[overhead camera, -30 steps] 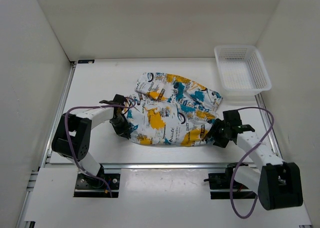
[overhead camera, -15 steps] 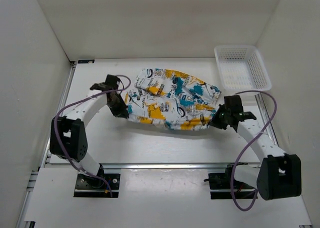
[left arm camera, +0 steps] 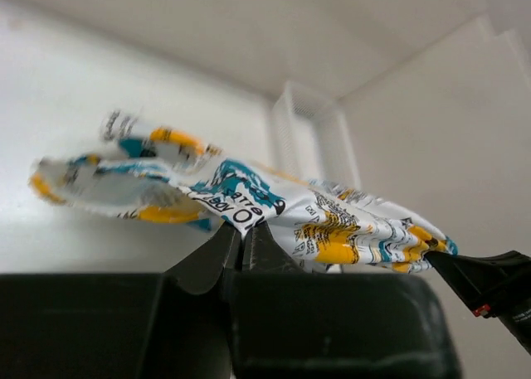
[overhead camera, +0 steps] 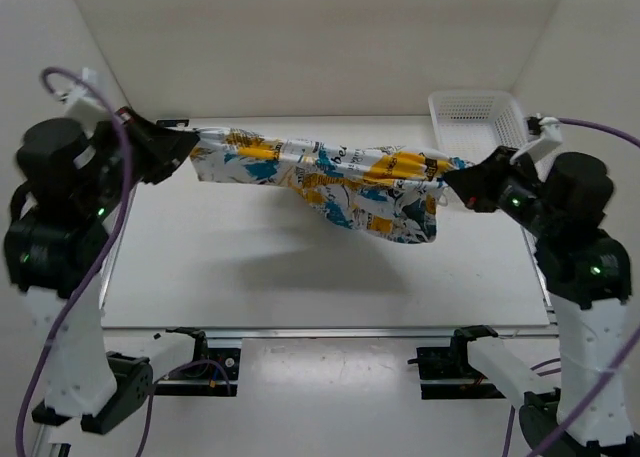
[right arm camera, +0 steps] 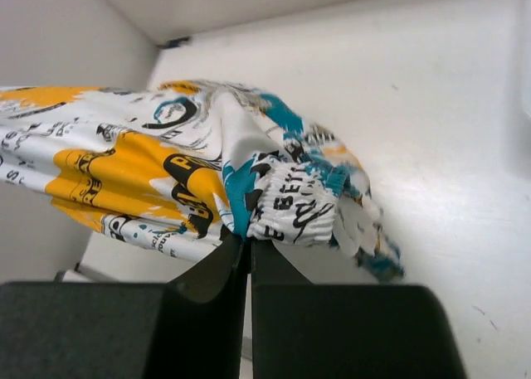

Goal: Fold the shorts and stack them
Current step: Fold the shorts

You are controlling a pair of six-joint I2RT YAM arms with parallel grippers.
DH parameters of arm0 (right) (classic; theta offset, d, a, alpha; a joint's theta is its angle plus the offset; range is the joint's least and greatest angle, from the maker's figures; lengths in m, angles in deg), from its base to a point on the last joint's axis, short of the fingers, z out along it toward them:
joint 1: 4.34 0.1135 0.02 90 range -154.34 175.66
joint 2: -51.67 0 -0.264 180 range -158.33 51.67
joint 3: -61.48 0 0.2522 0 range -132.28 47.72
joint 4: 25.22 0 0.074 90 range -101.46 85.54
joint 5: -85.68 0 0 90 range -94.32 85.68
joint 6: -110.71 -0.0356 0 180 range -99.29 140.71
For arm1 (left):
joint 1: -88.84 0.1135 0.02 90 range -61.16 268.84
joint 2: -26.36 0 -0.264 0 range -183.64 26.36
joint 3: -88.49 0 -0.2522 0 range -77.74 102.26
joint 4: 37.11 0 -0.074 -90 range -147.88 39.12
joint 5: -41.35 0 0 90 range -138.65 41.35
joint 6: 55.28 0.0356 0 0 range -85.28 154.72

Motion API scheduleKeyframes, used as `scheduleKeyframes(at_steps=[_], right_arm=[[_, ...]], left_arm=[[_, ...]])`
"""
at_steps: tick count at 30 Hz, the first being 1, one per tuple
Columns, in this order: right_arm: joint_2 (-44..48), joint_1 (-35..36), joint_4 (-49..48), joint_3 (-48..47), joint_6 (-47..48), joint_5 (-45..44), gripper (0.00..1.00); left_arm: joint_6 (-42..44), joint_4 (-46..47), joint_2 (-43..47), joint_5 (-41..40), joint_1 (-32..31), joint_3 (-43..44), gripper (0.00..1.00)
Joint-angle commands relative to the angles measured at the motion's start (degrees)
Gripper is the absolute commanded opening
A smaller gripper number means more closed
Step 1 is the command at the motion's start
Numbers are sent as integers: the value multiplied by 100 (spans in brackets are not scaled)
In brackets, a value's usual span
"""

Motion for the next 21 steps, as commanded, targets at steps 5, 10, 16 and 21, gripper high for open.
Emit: scheduleKeyframes(at_steps=[5,10,16,21], right_arm=[[428,-75,1480,-2023,909,1066,0],[622,-13,1480,-2386,847,1138,0],[622,-13,1183,-1325,786,391,0],[290,-13,69,178,654,217,0]], left_arm=[[165,-396,690,-1182,179,1690,10],[314,-396,770,-1832,179,2185,10],[429,-116,235,-1728,179,1748,10],[491,807,-518,-1429,179,202,10]])
